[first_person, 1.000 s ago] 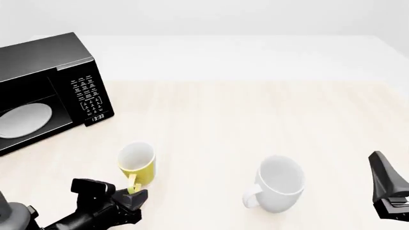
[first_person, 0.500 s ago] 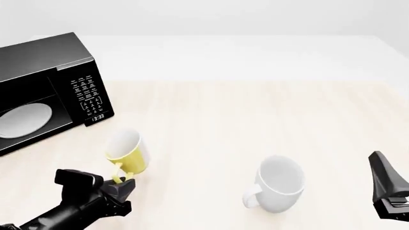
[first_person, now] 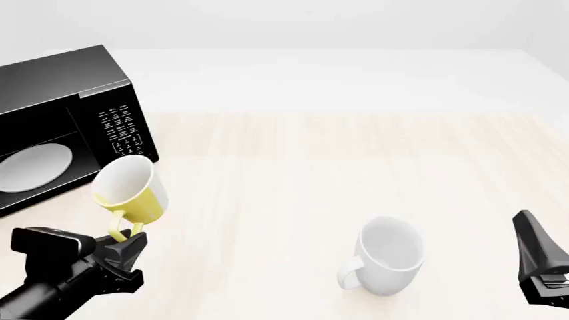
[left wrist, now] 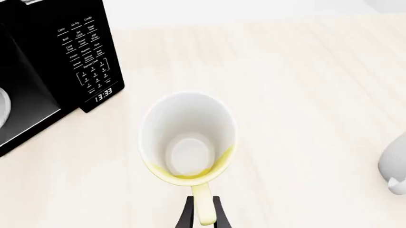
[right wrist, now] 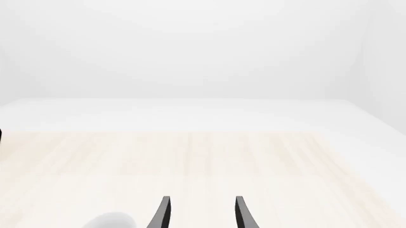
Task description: Put the yellow and white mug in the microwave and close it.
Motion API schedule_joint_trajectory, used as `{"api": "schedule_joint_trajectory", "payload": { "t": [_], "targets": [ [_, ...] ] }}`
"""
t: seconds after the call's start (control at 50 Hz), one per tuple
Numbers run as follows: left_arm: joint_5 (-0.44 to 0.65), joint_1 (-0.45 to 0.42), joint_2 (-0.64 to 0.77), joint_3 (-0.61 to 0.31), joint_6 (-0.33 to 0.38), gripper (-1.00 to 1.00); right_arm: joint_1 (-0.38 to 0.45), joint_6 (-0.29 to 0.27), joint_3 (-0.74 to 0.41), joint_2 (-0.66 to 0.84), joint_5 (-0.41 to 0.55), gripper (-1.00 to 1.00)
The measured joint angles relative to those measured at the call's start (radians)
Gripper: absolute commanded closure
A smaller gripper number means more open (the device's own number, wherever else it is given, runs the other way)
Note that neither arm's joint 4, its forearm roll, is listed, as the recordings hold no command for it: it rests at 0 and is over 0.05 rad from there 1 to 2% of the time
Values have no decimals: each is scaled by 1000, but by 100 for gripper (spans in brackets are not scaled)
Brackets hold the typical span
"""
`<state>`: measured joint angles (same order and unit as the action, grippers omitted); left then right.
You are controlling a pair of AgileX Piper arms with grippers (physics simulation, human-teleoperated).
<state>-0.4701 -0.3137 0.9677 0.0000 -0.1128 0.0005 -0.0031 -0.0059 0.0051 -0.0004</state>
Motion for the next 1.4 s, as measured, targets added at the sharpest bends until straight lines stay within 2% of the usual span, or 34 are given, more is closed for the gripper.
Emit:
{"api": "schedule_joint_trajectory", "payload": {
  "t": [0.24,0.46,0.98,1.4],
  "targets": [
    [129,116,-163,0,66,100,0,0,0,0,0,-100],
    [121,213,-170,0,99,100,0,0,0,0,0,-100],
    [-180,414,116,0,97,100,0,0,0,1,-1,-100],
    [-439,527,364,0,75,100,0,0,0,1,-1,-100]
  ]
}}
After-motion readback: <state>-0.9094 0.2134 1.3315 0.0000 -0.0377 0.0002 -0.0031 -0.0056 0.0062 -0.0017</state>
